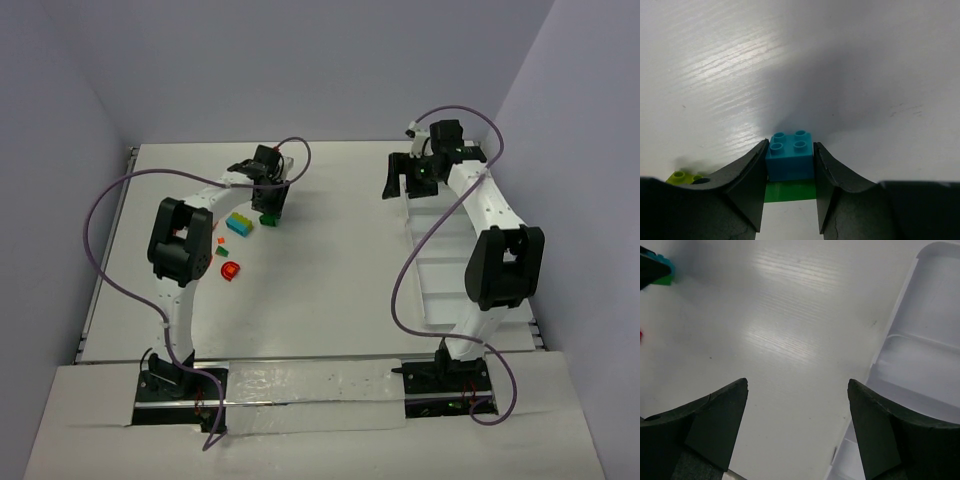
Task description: Sort the legos into containers by color
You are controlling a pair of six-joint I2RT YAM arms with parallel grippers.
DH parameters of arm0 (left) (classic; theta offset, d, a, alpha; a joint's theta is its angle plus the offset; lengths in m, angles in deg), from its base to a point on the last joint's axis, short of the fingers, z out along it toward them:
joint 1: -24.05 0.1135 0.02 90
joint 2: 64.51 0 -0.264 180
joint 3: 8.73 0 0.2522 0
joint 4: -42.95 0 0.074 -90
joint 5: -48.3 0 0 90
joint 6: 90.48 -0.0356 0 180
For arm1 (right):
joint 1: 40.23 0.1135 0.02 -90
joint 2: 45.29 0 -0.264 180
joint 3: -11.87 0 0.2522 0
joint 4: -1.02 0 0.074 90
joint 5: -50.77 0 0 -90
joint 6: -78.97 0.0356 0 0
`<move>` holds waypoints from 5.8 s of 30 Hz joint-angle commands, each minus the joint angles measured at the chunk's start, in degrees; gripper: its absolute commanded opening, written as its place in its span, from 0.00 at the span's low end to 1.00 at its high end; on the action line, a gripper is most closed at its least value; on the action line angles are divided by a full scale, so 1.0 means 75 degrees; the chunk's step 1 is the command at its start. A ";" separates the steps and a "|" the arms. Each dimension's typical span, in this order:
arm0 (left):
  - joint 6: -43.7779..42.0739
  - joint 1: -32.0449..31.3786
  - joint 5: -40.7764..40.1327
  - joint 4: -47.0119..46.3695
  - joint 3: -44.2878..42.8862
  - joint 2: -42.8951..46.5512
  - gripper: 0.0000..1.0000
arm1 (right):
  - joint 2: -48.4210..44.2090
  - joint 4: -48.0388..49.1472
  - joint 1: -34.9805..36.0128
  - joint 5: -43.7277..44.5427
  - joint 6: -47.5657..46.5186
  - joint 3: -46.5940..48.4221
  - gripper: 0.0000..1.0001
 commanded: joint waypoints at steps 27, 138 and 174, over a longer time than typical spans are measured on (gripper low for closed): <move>0.7475 -0.0133 -0.0440 -0.0572 -0.0946 0.3356 0.00 | -0.0727 0.2472 0.3492 0.0706 0.3807 0.1638 0.99; -0.1643 -0.0137 0.1837 -0.2121 0.2518 0.4546 0.02 | 0.2237 -0.1360 -0.2363 0.3831 -0.2689 0.1572 0.09; 0.4126 0.1675 0.7316 -0.4516 0.2088 0.3394 0.05 | 0.0493 -0.1788 -0.1517 0.1280 -0.2683 0.3469 0.94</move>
